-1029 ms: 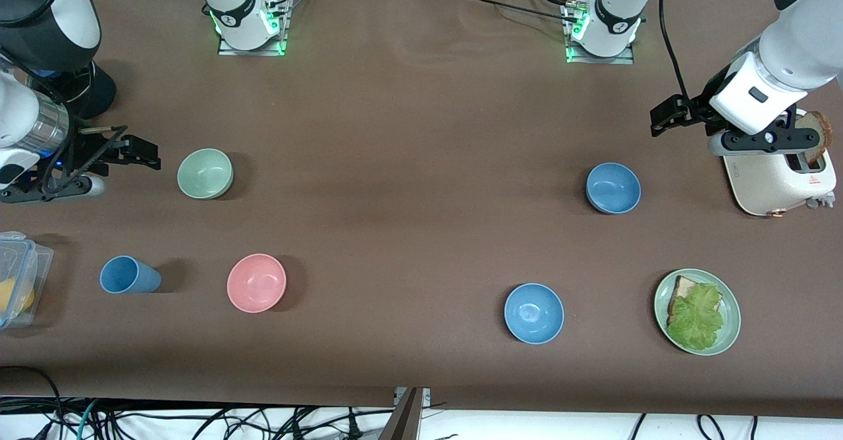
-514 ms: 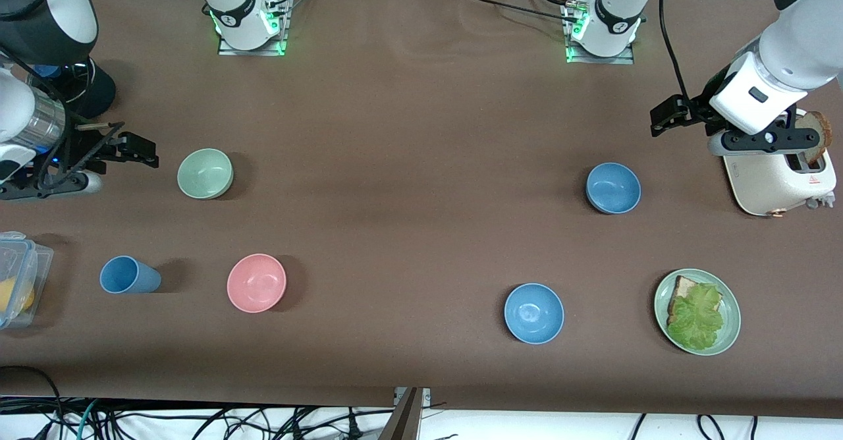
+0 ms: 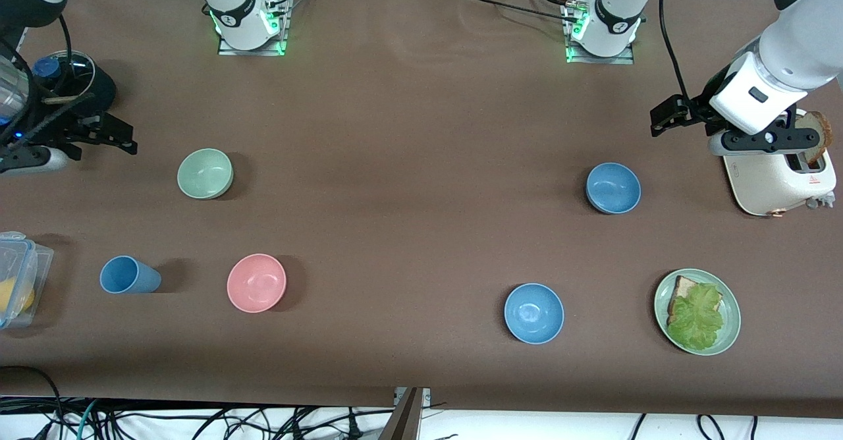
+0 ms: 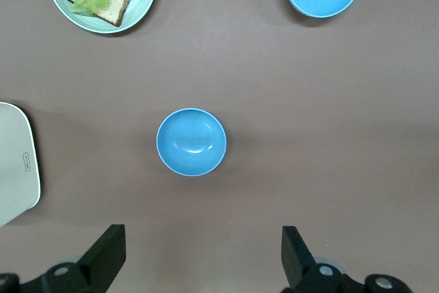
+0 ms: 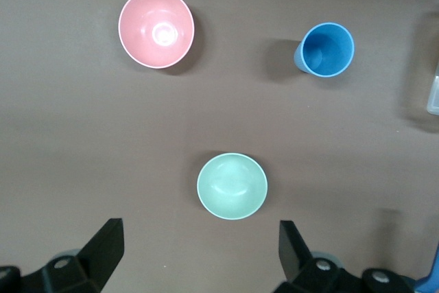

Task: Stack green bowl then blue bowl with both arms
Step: 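Lower the right gripper to the pale green bowl rim and grasp it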

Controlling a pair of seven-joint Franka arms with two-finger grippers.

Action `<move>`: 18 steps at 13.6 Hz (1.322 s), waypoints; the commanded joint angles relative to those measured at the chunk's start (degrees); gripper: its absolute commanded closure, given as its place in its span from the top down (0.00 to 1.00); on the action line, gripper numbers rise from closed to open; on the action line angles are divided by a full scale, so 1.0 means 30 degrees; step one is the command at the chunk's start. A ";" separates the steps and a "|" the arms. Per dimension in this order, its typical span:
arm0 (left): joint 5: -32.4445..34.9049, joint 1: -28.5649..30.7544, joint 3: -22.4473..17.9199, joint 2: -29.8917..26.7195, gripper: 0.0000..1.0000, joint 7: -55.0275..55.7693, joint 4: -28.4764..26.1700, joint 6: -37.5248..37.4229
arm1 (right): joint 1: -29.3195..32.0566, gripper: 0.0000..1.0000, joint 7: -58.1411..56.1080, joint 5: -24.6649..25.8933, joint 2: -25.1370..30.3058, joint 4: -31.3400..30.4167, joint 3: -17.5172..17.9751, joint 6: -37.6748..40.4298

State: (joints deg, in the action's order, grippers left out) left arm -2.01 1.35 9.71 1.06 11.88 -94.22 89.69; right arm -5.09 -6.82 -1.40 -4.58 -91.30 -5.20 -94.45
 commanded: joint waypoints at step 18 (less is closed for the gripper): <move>-0.0471 0.0107 0.0016 -0.0118 1.00 -0.0034 0.0087 -0.0305 | 0.0114 1.00 -0.2237 -0.0176 -0.1662 -1.2339 -0.2836 -1.3193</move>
State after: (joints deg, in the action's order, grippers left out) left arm -2.01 1.35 9.71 1.06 11.88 -94.22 89.63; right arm -4.61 -12.62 -1.41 -8.31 -127.93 -13.54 -132.49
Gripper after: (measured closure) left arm 0.000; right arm 0.000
